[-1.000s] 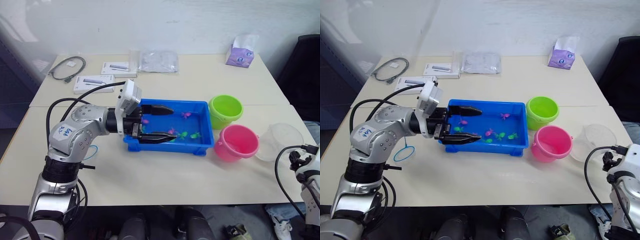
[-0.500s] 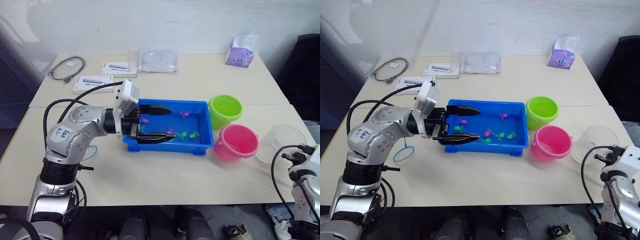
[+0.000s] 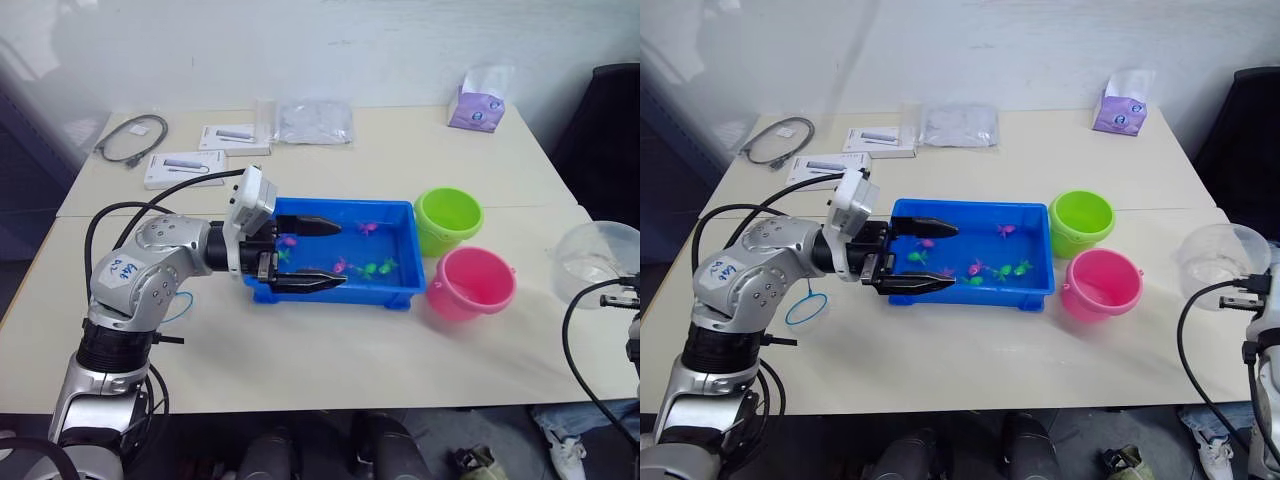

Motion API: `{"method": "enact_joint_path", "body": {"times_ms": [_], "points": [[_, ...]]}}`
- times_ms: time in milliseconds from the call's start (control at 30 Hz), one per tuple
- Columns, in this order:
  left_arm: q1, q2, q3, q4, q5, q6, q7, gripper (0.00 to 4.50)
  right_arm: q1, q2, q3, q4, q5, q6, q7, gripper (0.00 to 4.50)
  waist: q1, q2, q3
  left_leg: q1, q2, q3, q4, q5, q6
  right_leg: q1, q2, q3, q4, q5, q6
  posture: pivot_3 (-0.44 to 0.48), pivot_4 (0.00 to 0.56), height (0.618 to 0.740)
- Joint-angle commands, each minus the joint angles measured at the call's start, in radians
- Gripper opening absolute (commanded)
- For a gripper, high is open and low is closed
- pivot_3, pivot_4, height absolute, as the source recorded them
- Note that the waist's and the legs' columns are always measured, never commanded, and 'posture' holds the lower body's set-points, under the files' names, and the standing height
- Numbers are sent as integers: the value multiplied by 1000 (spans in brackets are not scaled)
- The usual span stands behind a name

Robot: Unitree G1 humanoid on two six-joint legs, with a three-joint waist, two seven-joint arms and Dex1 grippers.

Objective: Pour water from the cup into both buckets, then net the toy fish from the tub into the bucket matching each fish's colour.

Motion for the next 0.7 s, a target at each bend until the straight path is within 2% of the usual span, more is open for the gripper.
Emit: {"method": "enact_joint_path", "body": {"times_ms": [33, 300, 700], "points": [[-7, -5, -7, -14, 8, -25, -13, 4500, -9, -67, 48, -66, -101, -14, 26, 61, -1, 0, 0, 0, 0, 0, 0, 0, 0, 0, 0, 0, 0, 0, 0, 0, 150, 740], [-8, -10, -20, -11, 26, -36, -17, 4500, -43, -176, 180, -59, -329, -77, 45, 61, 1, 0, 0, 0, 0, 1, 0, 0, 0, -1, 0, 0, 0, 0, 0, 0, 150, 740], [-1, -5, -7, -15, 24, -32, 1, 4500, -75, -302, 264, -1, -603, -256, 48, 61, 4, -1, 0, -1, 0, 0, 0, 0, 0, -1, 0, 0, 0, 0, 0, 0, 150, 740]]}}
